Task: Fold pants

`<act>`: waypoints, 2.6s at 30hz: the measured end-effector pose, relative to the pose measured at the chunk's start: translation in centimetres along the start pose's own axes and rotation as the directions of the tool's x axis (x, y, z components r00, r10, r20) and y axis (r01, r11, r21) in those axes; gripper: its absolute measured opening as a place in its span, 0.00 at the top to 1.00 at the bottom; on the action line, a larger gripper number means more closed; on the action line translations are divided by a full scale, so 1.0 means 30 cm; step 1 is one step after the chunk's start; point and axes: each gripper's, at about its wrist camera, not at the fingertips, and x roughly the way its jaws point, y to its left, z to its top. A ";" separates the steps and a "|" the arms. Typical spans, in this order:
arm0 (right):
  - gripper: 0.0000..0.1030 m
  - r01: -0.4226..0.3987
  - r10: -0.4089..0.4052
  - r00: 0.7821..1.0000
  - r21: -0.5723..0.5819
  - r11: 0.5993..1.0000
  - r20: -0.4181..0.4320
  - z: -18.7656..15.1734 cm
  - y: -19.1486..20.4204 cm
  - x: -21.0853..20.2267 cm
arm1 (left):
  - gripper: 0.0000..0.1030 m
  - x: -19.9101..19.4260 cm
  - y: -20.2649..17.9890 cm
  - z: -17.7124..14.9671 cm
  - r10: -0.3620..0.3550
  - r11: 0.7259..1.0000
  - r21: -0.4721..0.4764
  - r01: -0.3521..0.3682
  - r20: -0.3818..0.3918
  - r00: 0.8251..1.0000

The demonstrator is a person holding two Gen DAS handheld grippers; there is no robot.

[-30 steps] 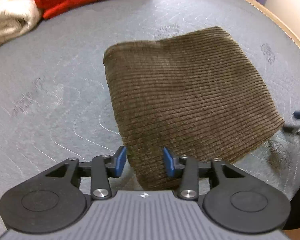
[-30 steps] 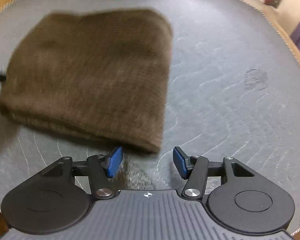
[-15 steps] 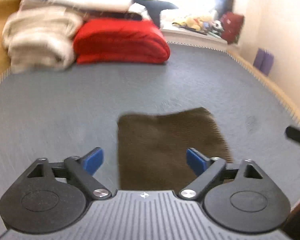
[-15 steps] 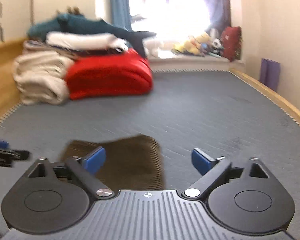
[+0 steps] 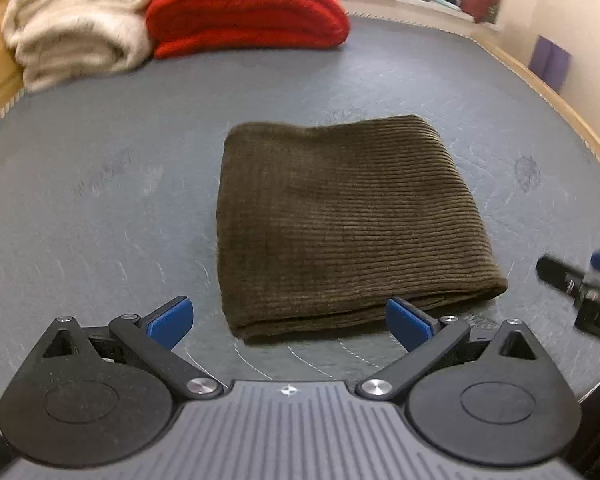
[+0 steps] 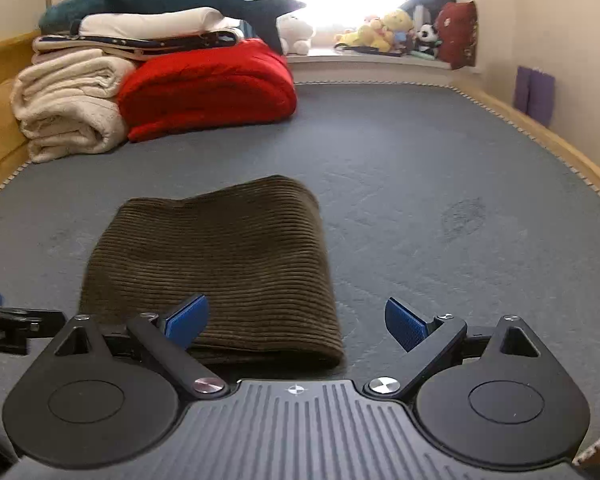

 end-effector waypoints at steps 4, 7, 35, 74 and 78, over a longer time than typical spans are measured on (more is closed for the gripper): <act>0.07 0.002 -0.003 1.000 -0.020 1.000 -0.024 -0.002 0.018 0.024 | 0.00 0.002 0.008 -0.005 -0.013 1.000 -0.016 0.013 -0.004 1.000; 0.07 0.003 -0.004 1.000 -0.043 0.999 -0.027 -0.004 0.045 0.046 | 0.00 0.011 -0.001 -0.007 -0.019 1.000 -0.011 0.019 -0.007 1.000; 0.07 -0.013 0.013 0.999 -0.017 1.000 -0.034 -0.007 0.041 0.068 | 0.00 0.034 0.004 0.003 -0.020 0.999 -0.029 0.019 -0.020 1.000; 0.07 -0.007 0.006 0.999 -0.031 0.999 -0.050 -0.012 0.050 0.077 | 0.00 0.038 0.007 0.000 -0.029 0.999 -0.036 0.028 -0.023 0.999; 0.07 -0.008 0.006 0.999 -0.032 0.999 -0.050 -0.011 0.050 0.077 | 0.00 0.039 0.009 0.002 -0.033 0.999 -0.039 0.032 -0.024 0.999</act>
